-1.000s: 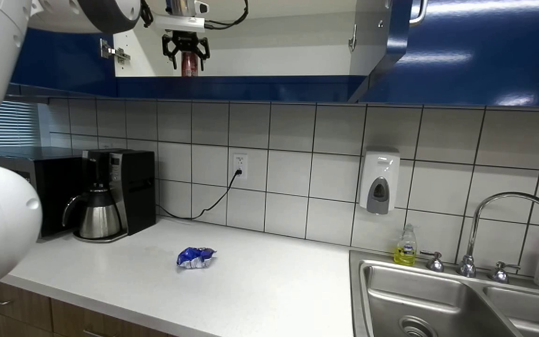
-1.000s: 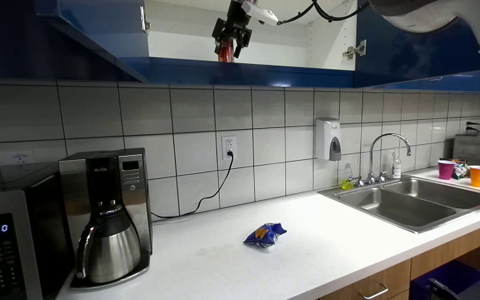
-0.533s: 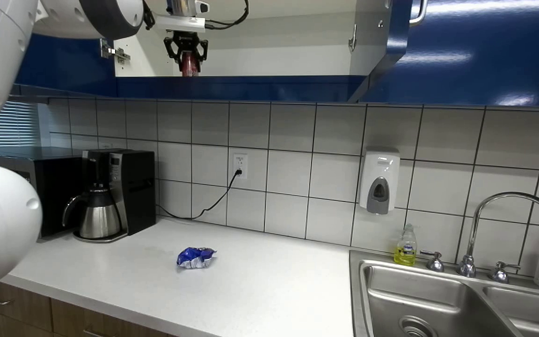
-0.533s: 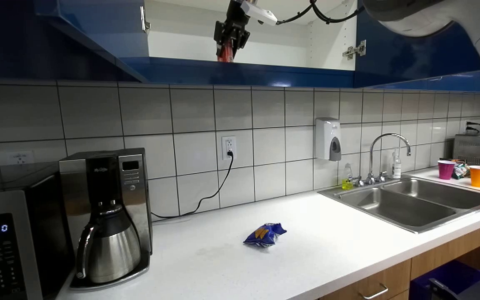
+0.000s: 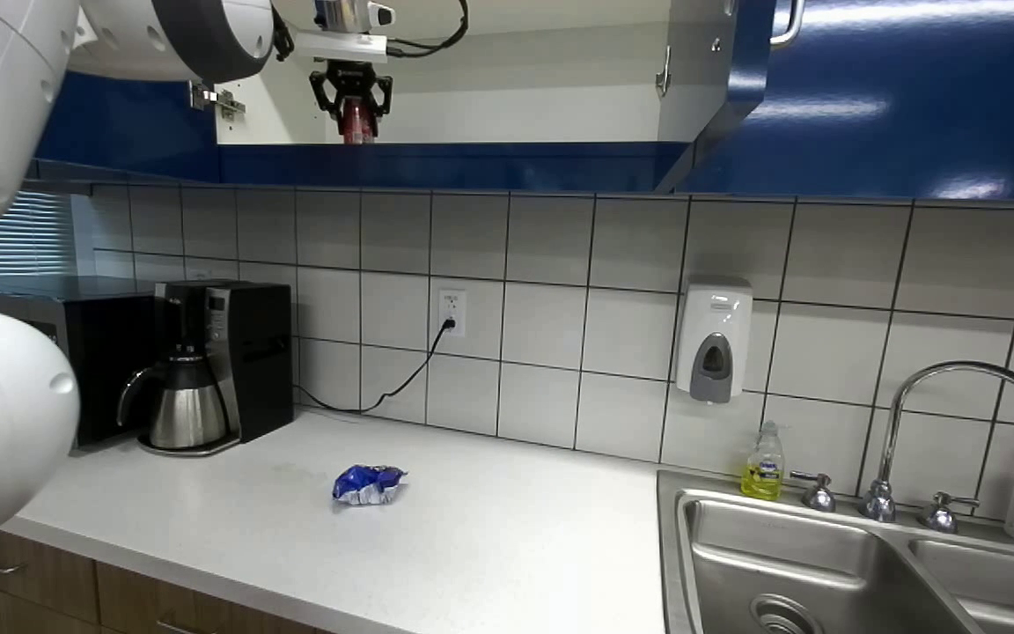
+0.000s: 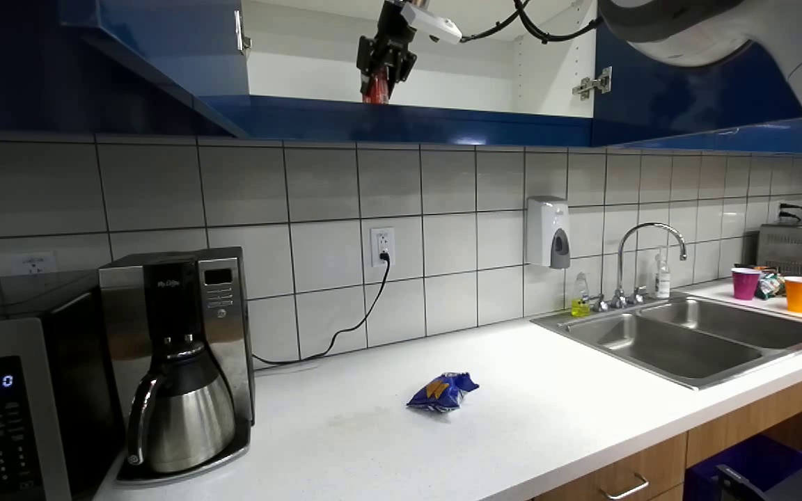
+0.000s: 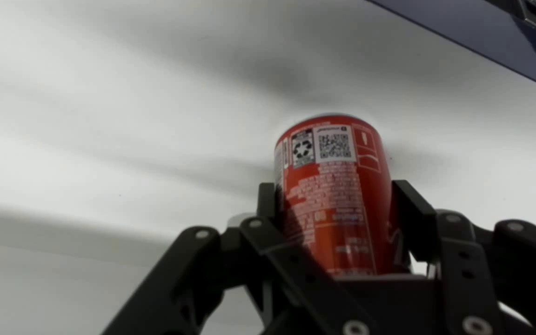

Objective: Pick up the bottle from the cabinet and put it on the table

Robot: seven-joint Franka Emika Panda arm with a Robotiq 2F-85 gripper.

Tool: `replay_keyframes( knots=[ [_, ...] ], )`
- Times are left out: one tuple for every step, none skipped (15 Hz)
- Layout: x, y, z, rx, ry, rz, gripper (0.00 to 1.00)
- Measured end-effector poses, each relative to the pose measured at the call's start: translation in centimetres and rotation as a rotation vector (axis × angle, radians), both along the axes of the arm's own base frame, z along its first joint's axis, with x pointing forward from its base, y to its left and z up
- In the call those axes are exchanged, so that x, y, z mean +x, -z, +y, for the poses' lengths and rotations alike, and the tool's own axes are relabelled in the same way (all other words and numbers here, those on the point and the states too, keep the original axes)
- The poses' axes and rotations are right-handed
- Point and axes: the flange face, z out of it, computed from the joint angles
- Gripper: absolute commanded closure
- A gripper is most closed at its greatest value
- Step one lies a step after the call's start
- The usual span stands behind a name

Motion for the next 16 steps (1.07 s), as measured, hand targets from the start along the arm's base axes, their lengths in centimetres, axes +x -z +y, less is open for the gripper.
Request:
replay_keyframes(
  knots=[
    [0.0,0.0,0.0,0.000,0.001,0.000,0.62],
    [0.0,0.0,-0.1,-0.001,0.002,0.001,0.62],
    [0.0,0.0,-0.2,-0.002,0.004,0.002,0.62],
    [0.0,0.0,-0.4,-0.003,0.007,0.004,0.62],
    [0.0,-0.1,-0.7,-0.006,0.011,0.007,0.62],
    [-0.1,-0.2,-1.0,-0.008,0.016,0.010,0.62],
    [-0.2,-0.4,-1.3,-0.009,0.021,0.011,0.62],
    [-0.3,-0.6,-1.6,-0.010,0.026,0.011,0.62],
    [-0.4,-0.9,-1.9,-0.011,0.031,0.008,0.62],
    [-0.6,-1.2,-2.3,-0.012,0.037,0.005,0.62],
    [-0.8,-1.6,-2.6,-0.012,0.041,0.002,0.62],
    [-1.1,-1.9,-2.8,-0.012,0.044,-0.001,0.62],
    [-1.3,-2.3,-3.1,-0.012,0.047,-0.003,0.62],
    [-1.6,-2.7,-3.3,-0.012,0.050,-0.005,0.62],
    [-1.9,-3.1,-3.5,-0.011,0.052,-0.008,0.62],
    [-2.1,-3.4,-3.7,-0.011,0.054,-0.010,0.62]
  ],
)
